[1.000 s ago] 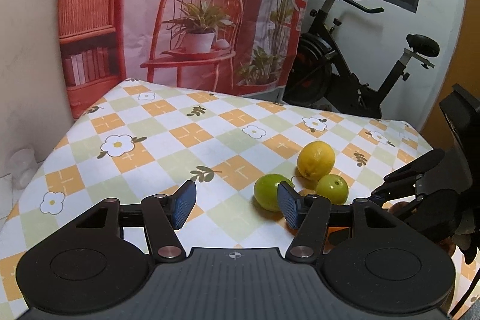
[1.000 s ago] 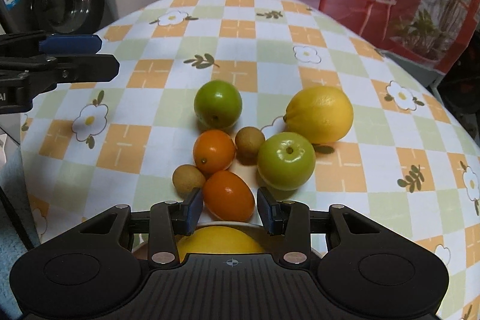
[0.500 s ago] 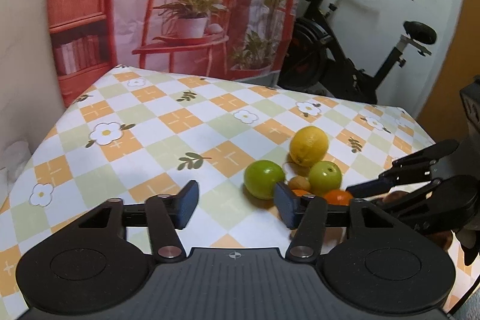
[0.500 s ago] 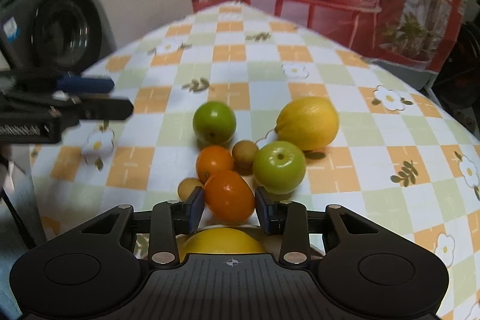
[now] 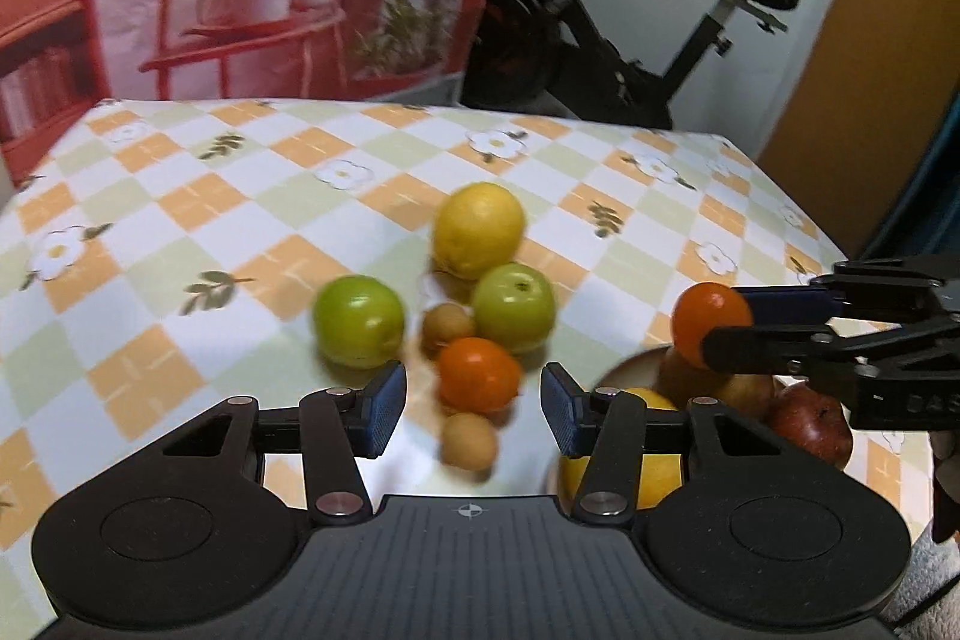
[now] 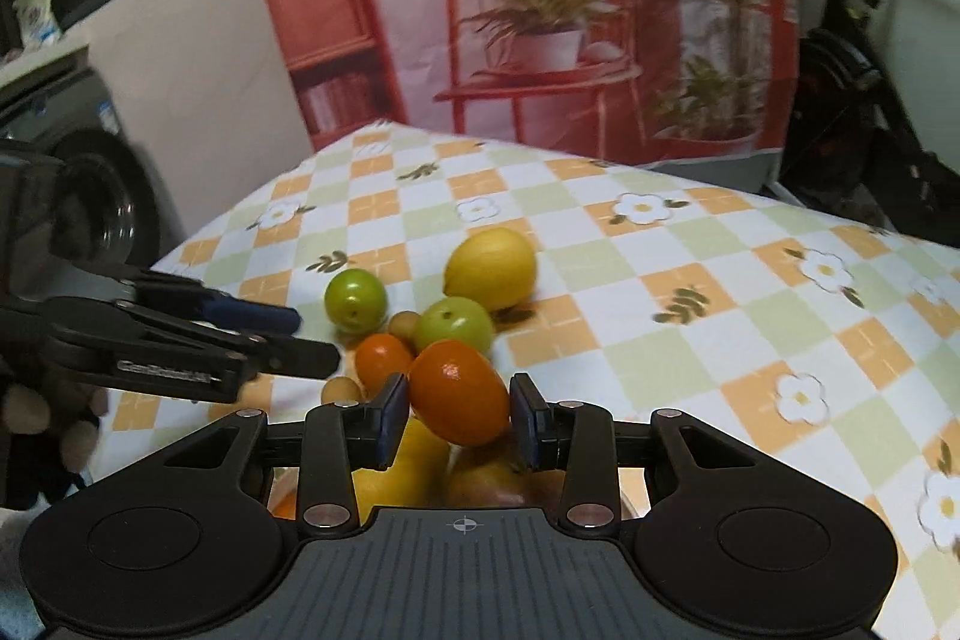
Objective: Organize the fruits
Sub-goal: 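Carry the tangerines over the plate with both grippers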
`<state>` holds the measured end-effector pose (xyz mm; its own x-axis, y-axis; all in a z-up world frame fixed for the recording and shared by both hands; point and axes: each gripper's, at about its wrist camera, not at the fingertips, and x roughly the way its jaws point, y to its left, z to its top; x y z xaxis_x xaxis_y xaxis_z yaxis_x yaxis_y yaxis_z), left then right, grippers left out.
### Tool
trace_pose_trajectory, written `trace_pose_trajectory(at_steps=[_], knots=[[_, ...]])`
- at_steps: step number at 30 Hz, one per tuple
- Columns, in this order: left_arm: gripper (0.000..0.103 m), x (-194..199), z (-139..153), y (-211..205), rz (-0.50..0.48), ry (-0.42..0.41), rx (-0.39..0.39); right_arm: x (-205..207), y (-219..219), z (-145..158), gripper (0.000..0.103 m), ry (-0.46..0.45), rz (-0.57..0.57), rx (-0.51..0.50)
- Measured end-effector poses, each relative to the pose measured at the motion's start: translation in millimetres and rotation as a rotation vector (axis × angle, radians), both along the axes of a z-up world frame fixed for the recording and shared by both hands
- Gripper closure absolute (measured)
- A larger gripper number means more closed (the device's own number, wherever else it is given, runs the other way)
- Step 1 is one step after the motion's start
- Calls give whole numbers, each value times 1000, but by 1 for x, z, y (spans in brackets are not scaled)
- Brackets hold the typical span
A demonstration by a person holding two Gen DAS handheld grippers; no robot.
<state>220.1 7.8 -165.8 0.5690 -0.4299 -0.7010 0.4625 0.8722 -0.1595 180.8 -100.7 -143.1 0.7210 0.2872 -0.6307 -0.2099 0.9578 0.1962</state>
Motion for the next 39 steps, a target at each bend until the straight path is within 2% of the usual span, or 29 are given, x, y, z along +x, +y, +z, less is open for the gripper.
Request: trace_pose_trajectory(at_steps=[11,15,17,24,32,39], knots=[[54,22,-16,-16,44,62,38,-32,-26,1,69,-42,-65,53],[54,24,-21,-19,47,68,65,-37,-30,-2,69,-42,-74,67],[60,25,-23,-19,51,72,72,-39,-32,-4,69,-38,-78,72],[61,23,-22,-19,46,53,85,-45,-35,-5,69,-42,-87,83],[61,3,4,-14,27,-39,93,-53,-34,6,69,-71,-80,88],[61,-34,31,-9,-51,-84,60,-71,-31,10,69,-67,-71,105]])
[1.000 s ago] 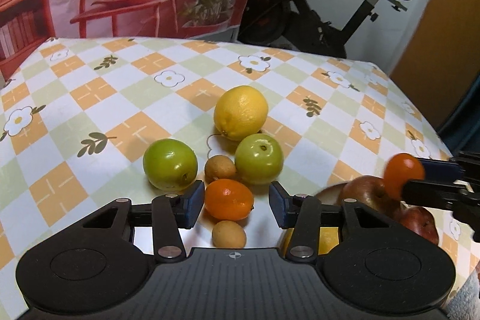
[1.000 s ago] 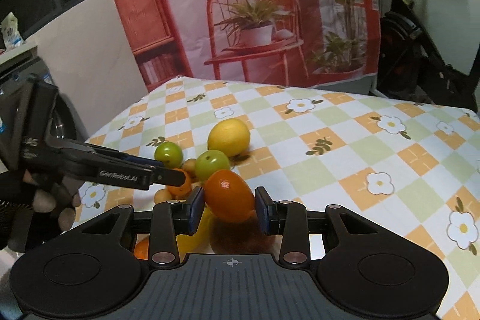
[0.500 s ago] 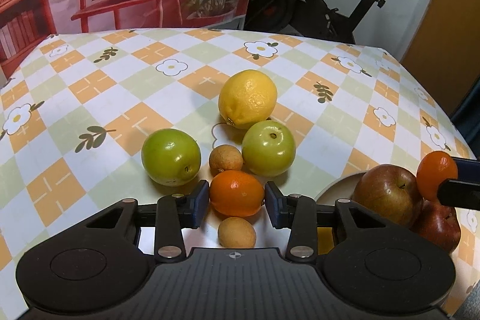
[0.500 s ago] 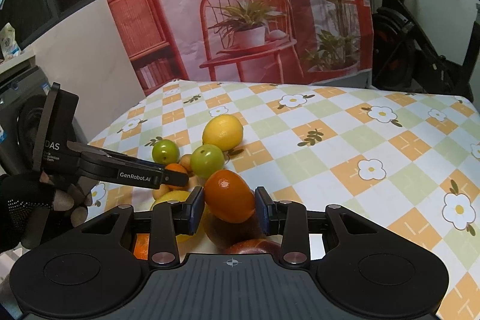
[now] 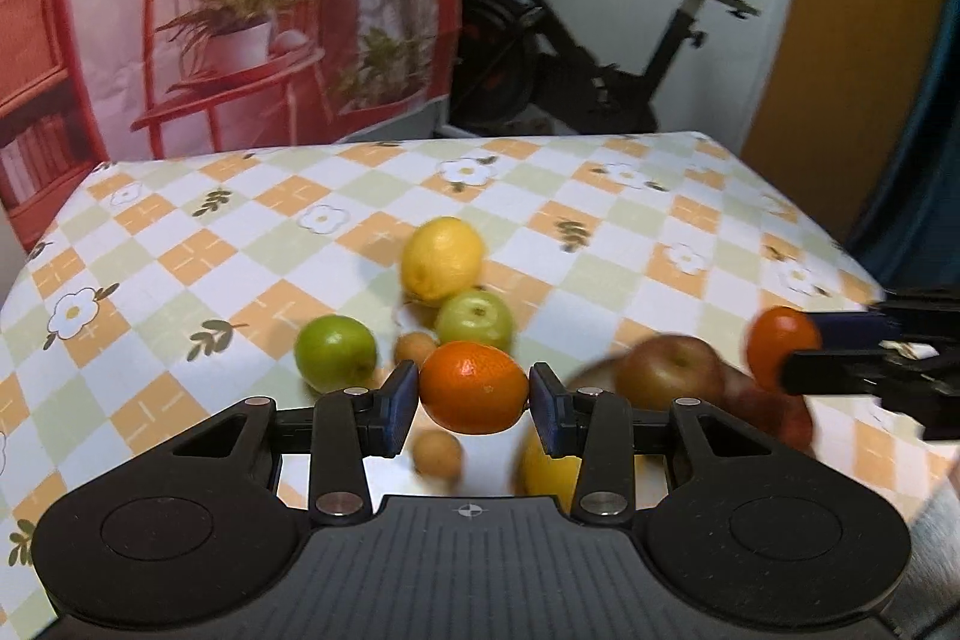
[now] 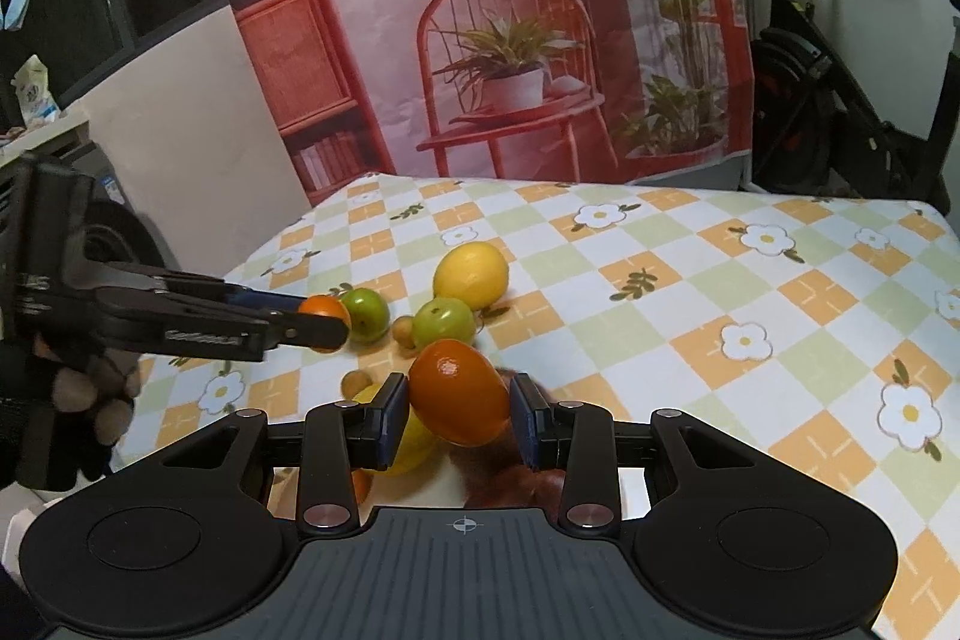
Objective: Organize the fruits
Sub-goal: 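Carry the tangerines over the plate with both grippers, then lower both tangerines onto the plate and open both grippers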
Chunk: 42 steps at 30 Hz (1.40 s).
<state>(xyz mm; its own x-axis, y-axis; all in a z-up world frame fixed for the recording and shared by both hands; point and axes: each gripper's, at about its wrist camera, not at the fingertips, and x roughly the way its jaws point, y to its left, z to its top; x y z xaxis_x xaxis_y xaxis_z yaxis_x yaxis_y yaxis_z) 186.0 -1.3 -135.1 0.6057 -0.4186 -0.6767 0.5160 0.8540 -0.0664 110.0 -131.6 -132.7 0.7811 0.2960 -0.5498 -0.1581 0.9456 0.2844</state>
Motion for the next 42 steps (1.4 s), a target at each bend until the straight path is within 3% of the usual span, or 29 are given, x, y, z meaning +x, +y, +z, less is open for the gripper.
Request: trace_pose_trajectory(at_steps=[7,22,42], knots=[[60,-38,-9,-4,-97,42,-15,-23,3,-4,69,22,-8,2],[60,-49,-34,-32,-217,73,22,-9,0,-18,69,62,2,50],[58,-39,-31,-27,-186,77,7,-1,-3,-20,66,54,-12,81]])
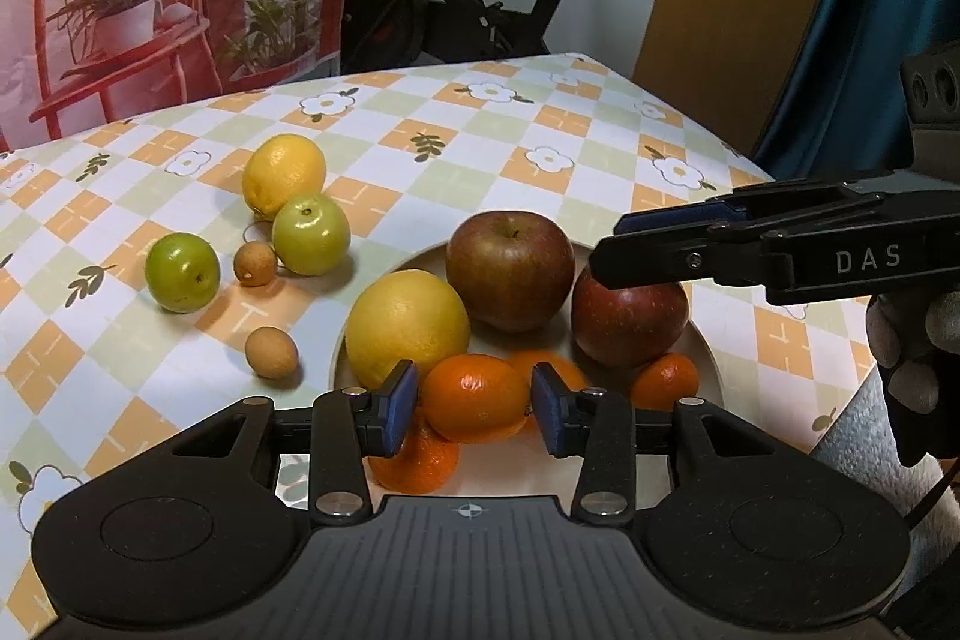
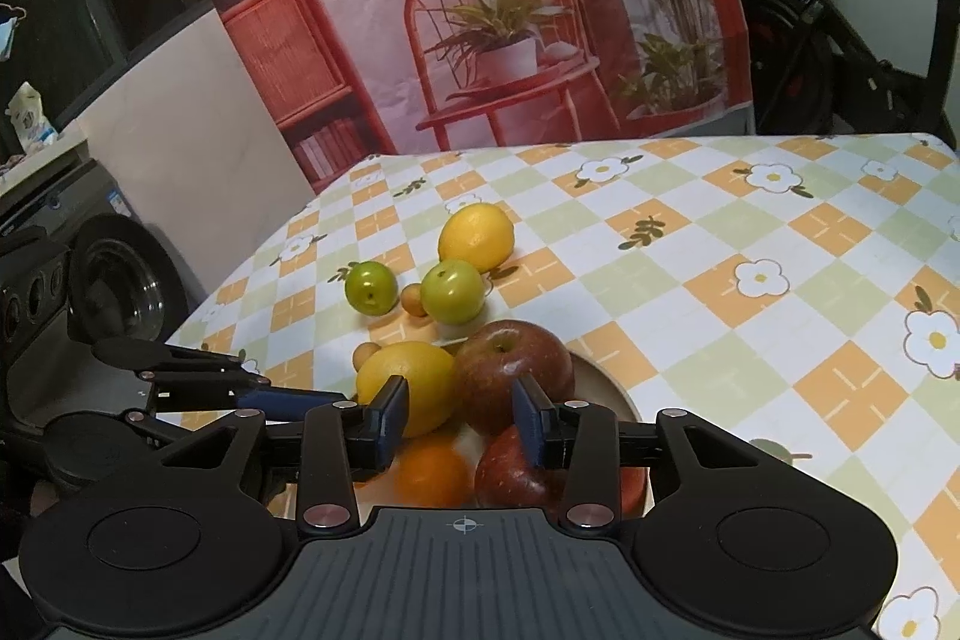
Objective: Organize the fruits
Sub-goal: 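Lower both tangerines onto the plate and open both grippers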
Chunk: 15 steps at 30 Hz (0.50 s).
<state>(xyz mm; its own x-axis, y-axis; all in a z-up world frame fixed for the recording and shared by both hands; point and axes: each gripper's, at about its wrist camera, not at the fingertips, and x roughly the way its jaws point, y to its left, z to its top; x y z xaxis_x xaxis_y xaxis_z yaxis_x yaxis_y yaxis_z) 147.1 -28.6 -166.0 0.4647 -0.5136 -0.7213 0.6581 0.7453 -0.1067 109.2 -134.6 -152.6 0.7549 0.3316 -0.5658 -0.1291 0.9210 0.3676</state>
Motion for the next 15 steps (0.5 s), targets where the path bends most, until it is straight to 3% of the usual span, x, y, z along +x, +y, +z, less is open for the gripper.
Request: trace_pose_trajectory(at_steps=[10,15], knots=[[55,2,2,6,25,4,-33,-10,1,7,66,-38,-19,-40],[55,0,14,16,79,-32,-85,-15,1,10,65,-67,-45,-71]])
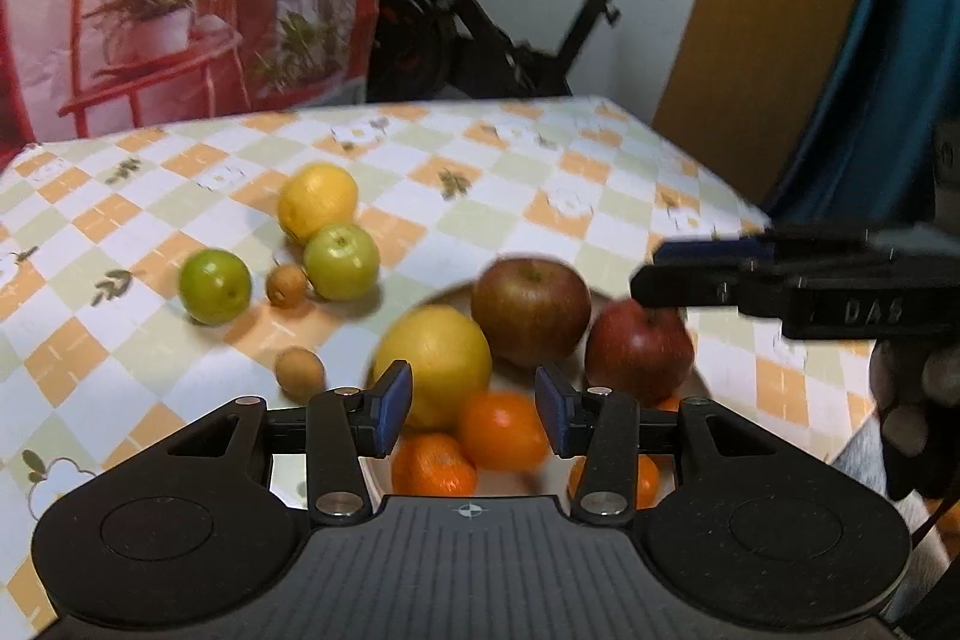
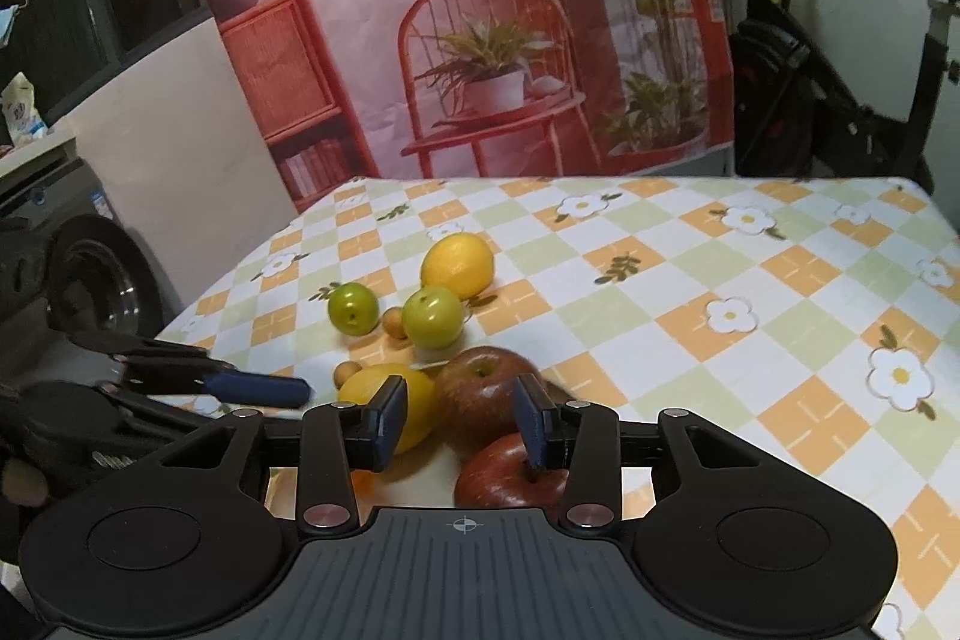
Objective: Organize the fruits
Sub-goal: 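Lower both tangerines onto the plate and open both grippers, then move both grippers back toward the remaining loose fruit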
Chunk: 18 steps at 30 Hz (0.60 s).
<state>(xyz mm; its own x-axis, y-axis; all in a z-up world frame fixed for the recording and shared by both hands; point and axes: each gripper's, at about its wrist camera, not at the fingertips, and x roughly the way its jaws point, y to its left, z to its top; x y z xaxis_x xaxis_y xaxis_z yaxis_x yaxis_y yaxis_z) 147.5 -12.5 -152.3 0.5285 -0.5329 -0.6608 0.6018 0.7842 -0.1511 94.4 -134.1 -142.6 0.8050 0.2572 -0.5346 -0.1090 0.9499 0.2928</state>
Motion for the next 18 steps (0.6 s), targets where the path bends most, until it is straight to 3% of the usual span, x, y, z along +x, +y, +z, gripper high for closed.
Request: trace_pose_trajectory(at_steps=[8,18], knots=[[55,-1,13,27,199,-76,-45,-11,-2,-1,61,-67,-54,-17],[55,-1,13,54,341,-112,31,-13,5,1,61,-93,-51,-32]])
